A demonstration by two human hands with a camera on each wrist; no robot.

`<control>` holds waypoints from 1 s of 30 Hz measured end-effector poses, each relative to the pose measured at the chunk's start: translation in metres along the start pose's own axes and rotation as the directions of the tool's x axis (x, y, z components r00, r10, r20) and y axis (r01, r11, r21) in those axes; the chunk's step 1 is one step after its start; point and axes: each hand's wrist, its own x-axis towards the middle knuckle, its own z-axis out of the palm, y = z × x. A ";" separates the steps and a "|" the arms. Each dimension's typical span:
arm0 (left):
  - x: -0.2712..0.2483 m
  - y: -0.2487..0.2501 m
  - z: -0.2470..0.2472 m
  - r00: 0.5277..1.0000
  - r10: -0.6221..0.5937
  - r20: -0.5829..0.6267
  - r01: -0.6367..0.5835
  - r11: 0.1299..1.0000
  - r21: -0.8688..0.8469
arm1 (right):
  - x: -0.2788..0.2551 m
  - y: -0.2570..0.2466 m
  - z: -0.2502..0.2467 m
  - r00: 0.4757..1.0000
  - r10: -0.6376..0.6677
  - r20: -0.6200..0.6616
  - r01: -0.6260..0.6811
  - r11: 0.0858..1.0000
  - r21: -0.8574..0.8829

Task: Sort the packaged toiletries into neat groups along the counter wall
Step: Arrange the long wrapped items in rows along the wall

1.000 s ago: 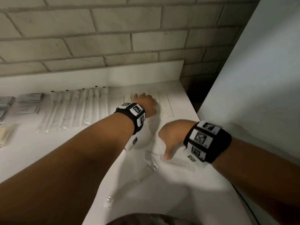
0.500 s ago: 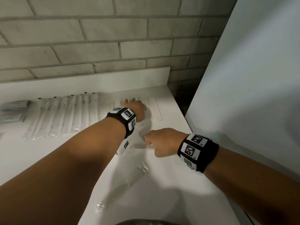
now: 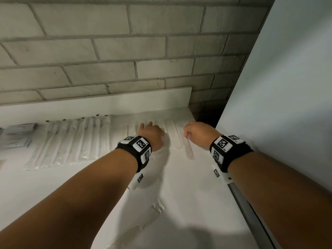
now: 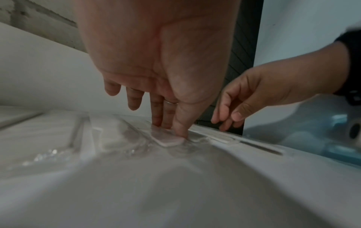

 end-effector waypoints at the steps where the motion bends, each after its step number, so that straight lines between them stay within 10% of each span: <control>1: 0.000 0.000 0.000 1.000 0.002 -0.002 -0.002 1.000 -0.006 | 0.002 0.003 0.003 1.000 0.014 0.008 -0.014 1.000 0.026; 11: 0.007 0.018 -0.022 0.990 0.015 -0.139 -0.018 1.000 -0.019 | 0.028 0.005 0.007 0.980 0.043 0.193 0.000 0.976 -0.217; 17: 0.019 0.034 -0.014 1.000 -0.017 -0.007 0.016 1.000 -0.024 | 0.049 0.010 0.006 0.981 0.020 0.194 0.017 0.982 -0.186; 26: 0.018 0.024 -0.014 1.000 0.009 0.013 -0.008 0.998 -0.067 | 0.016 -0.015 -0.009 0.995 -0.032 -0.090 0.040 0.996 0.081; 30: 0.016 0.018 -0.020 0.996 0.059 0.066 -0.054 0.996 -0.067 | -0.033 -0.088 -0.018 0.893 -0.266 0.363 0.263 0.963 0.059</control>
